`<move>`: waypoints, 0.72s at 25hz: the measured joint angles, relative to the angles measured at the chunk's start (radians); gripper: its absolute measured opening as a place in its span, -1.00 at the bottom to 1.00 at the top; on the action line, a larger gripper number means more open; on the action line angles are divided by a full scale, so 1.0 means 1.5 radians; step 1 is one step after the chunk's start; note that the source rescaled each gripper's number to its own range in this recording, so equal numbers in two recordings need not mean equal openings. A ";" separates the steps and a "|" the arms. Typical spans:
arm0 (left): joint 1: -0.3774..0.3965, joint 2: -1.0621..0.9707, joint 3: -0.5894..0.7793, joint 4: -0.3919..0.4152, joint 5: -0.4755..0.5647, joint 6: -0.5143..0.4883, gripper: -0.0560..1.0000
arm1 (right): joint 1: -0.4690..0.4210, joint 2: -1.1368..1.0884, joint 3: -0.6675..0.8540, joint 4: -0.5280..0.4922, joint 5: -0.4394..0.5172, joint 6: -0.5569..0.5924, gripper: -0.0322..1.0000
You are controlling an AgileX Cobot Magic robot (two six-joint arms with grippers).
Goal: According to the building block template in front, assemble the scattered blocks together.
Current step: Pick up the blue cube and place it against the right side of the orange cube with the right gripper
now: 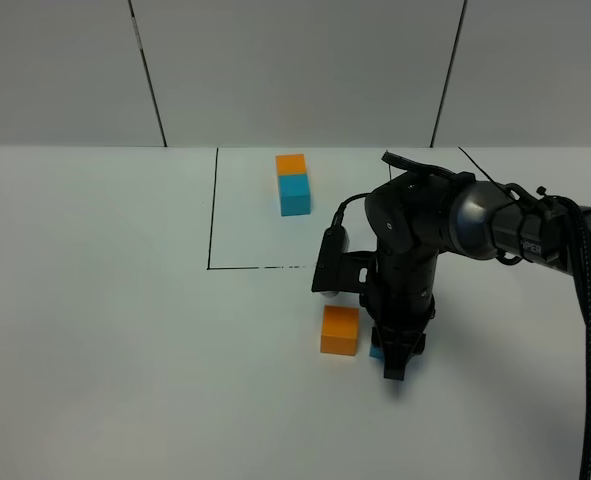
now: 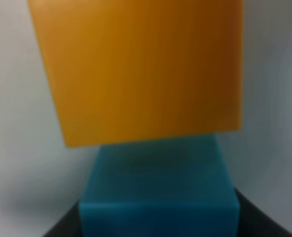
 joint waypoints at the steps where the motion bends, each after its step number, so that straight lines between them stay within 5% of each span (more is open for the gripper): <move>1: 0.000 0.000 0.000 0.000 0.000 0.000 0.49 | 0.000 0.000 0.000 0.000 -0.001 0.000 -0.93; 18: 0.000 0.000 0.000 0.000 0.000 0.000 0.49 | 0.000 0.005 0.000 0.008 -0.012 -0.030 -0.94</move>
